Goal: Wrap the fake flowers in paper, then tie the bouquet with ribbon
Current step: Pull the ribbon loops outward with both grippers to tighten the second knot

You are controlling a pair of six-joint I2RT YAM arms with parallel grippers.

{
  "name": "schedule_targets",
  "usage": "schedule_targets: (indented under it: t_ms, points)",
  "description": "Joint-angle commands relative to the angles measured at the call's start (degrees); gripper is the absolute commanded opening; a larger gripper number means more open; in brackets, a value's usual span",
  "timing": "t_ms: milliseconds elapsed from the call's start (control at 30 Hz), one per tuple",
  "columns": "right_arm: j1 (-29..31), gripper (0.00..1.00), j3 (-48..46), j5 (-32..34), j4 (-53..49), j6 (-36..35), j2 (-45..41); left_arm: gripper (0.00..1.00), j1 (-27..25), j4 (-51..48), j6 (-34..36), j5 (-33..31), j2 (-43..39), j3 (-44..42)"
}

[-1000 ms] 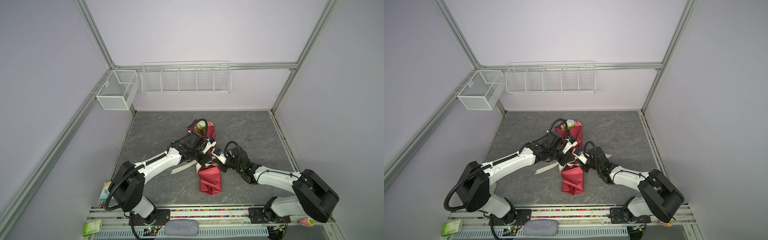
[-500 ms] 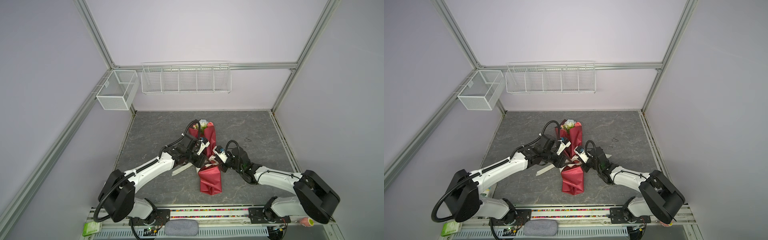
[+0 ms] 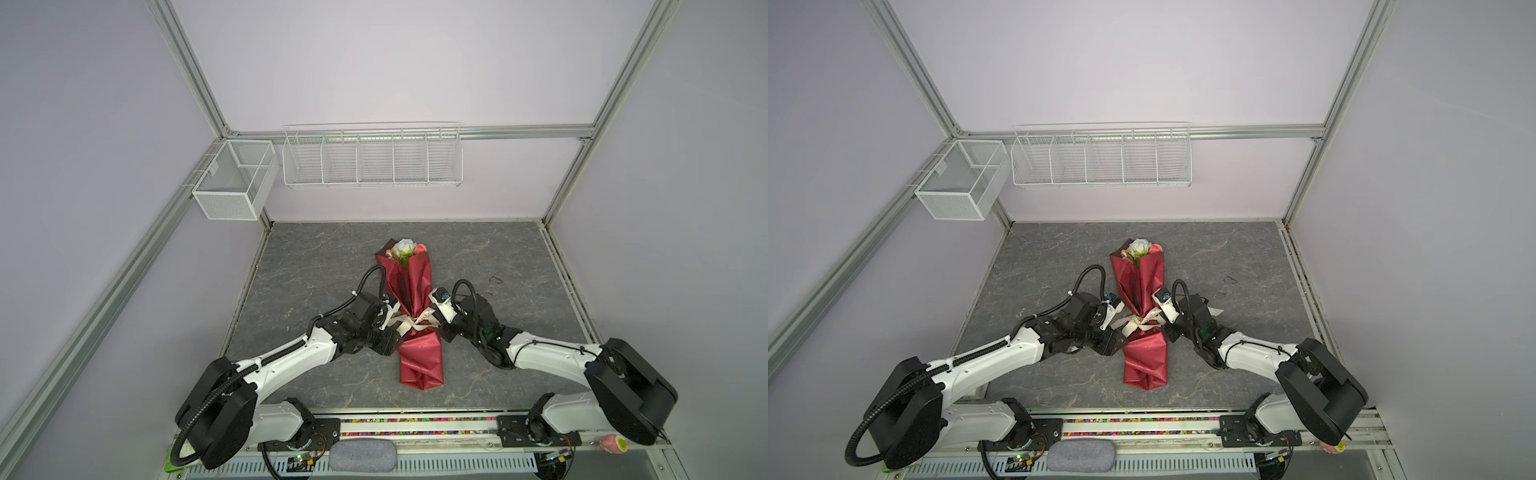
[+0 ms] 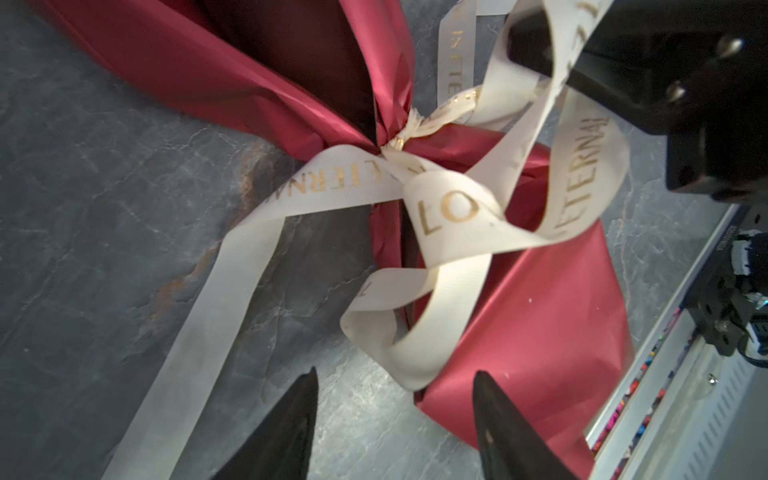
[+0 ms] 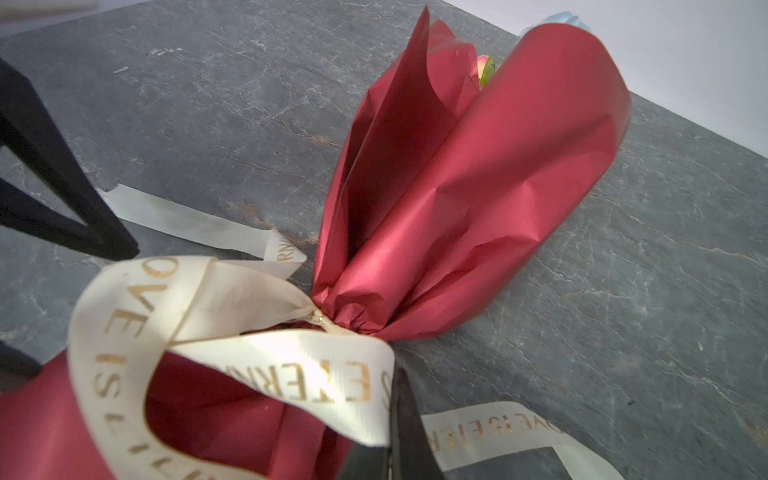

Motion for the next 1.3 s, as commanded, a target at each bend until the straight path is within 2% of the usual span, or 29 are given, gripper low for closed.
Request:
schedule_targets:
  t_ms: [0,100,233,333,433,533,600,767,867,1067,1267]
  points:
    - [0.34,0.06,1.18,0.95,-0.82,1.21,0.26,0.6,0.24,1.41,1.61,-1.95,1.74,2.4]
    - [0.36,0.06,1.68,0.94,-1.31,1.48,0.53,0.56,0.24,2.52,2.73,-0.52,3.36,3.48]
    - [0.52,0.06,2.51,0.41,-2.92,1.82,0.77,0.44,0.24,3.83,3.28,1.7,4.31,4.33]
    - [0.53,0.06,2.67,0.95,-3.55,2.12,0.47,0.31,0.24,4.53,3.82,2.48,3.54,4.21]
    - [0.46,0.06,3.57,1.38,-5.41,2.6,0.08,0.12,0.24,3.8,3.47,0.21,2.56,3.83]
    - [0.48,0.06,4.89,4.59,-9.39,4.4,-0.25,0.01,0.72,2.86,1.62,-2.71,2.09,2.97]
    - [0.53,0.07,5.47,6.8,-11.89,5.37,-0.26,0.0,1.89,2.66,0.24,-2.37,2.18,1.86]
    - [0.43,0.07,5.64,11.09,-16.55,6.36,-0.1,0.0,7.48,6.68,-4.29,5.39,3.15,-2.47]
    - [0.25,0.07,5.55,12.94,-17.43,7.84,0.22,0.0,9.22,5.6,-4.26,7.14,3.08,-2.69]
    - [-0.09,0.07,6.65,15.61,-19.51,12.28,1.6,0.0,9.73,7.17,-5.35,10.14,3.47,-4.2]
    - [-0.58,0.07,7.96,18.34,-24.93,16.66,5.38,0.0,9.69,5.93,-6.92,9.59,3.85,-5.3]
